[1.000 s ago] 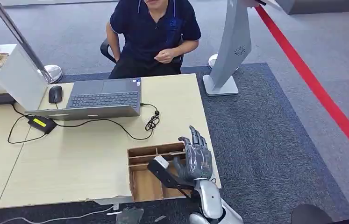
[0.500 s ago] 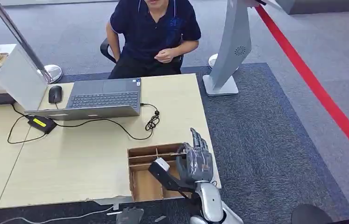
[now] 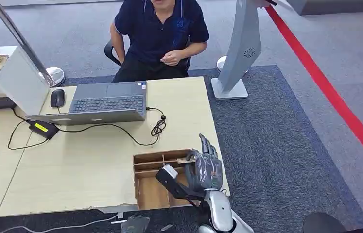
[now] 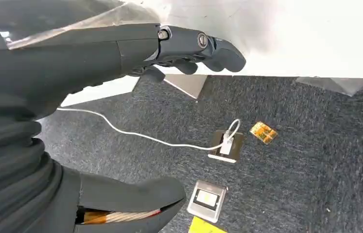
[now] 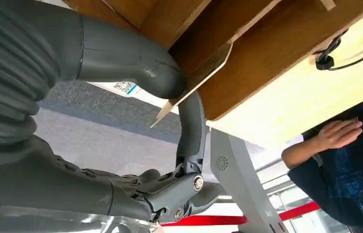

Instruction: Pass the card to the sensor for recognition and then transmit it.

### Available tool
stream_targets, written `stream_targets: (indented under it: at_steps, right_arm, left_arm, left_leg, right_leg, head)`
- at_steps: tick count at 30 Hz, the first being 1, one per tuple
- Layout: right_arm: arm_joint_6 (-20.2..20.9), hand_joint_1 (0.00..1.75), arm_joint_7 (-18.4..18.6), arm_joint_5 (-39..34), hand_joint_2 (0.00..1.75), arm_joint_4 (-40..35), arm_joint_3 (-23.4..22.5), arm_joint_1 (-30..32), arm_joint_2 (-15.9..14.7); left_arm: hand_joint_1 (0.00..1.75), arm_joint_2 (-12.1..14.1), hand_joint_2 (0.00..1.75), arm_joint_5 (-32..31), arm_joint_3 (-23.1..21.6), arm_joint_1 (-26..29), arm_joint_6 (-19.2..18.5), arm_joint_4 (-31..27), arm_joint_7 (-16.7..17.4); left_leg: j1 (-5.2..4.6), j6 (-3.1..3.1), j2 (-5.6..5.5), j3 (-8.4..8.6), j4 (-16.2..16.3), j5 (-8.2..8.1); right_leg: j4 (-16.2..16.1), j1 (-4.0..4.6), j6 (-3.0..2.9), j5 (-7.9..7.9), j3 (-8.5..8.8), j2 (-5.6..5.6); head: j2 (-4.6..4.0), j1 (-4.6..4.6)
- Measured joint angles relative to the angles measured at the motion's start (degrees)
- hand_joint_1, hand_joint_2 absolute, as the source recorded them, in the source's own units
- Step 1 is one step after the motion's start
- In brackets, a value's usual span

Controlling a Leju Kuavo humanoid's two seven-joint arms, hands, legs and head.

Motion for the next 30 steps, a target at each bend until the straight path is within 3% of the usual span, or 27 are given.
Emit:
stream_targets:
  at_steps: [1,19,30]
  right_arm:
    - [0.0,1.75,0.0,0.0,1.75,0.0,0.0,0.0,0.0]
    - [0.3,1.75,0.1,-0.2,1.75,0.0,0.0,-1.1,0.1]
    - [-2.4,1.75,-0.1,4.2,1.75,-4.2,-2.2,0.5,-0.2]
  left_arm:
    - [0.0,0.0,1.75,0.0,0.0,0.0,0.0,0.0,0.0]
    - [0.0,0.0,1.75,-0.2,0.0,-0.1,-0.3,0.0,0.4]
    - [0.0,0.0,1.75,0.3,0.6,0.3,1.6,0.0,1.4]
  left_leg:
    - [0.0,0.0,0.0,0.0,0.0,0.0]
    - [0.0,0.0,0.0,0.0,0.0,0.01]
    - [0.0,0.0,0.0,0.0,0.0,0.01]
  right_leg:
    - [0.0,0.0,0.0,0.0,0.0,0.0]
    - [0.0,0.0,0.0,0.0,0.01,0.0]
    - [0.0,0.0,0.0,0.0,0.0,0.0]
  head:
    - [0.0,-0.02]
    - [0.0,-0.02]
    - [0.0,-0.02]
